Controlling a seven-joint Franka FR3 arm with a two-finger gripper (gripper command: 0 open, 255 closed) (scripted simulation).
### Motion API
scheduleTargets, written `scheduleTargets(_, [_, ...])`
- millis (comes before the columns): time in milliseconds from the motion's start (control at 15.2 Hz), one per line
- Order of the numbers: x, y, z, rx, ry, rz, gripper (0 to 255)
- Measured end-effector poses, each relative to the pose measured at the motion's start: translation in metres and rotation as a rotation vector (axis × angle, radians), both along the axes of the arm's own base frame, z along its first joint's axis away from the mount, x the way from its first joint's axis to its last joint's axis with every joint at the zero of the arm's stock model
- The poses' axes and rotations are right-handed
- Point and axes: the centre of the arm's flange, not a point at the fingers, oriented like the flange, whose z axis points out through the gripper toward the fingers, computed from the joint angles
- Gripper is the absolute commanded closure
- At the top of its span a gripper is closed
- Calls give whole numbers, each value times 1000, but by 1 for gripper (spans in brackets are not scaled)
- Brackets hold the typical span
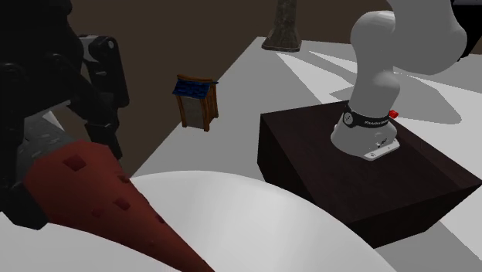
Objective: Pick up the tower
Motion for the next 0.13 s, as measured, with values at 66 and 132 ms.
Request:
scheduleTargets(66, [0, 0, 5, 0, 0, 0, 255])
scheduleTargets(132, [1, 0, 9, 0, 0, 0, 255])
